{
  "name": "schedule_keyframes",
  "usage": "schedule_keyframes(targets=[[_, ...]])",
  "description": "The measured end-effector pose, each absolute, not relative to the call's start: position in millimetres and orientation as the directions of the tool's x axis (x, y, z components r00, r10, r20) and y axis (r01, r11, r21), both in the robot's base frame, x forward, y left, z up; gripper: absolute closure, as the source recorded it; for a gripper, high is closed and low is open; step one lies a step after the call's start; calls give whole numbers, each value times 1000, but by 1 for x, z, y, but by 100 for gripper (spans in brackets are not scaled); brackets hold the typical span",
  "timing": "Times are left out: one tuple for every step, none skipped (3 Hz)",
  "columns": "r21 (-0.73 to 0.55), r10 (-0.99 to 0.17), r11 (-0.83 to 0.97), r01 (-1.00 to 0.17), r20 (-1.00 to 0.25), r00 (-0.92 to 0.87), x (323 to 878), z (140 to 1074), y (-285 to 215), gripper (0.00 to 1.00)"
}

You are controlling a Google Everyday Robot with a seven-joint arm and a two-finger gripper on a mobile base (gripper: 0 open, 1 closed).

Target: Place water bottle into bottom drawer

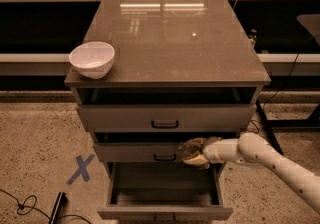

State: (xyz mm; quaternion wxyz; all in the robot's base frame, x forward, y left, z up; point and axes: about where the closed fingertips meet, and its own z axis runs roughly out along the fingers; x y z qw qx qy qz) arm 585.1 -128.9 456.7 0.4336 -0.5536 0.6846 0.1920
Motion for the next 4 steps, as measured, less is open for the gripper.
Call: schedule_keyframes(targets=[[-217,-591,313,-924,-806,-11,585,457,-129,81],[-217,-591,313,-924,-806,-11,585,457,-129,61],[-217,-591,313,-924,-806,-11,585,457,-129,59],[-238,-520,300,-924,-853,51,564,475,-133,78]])
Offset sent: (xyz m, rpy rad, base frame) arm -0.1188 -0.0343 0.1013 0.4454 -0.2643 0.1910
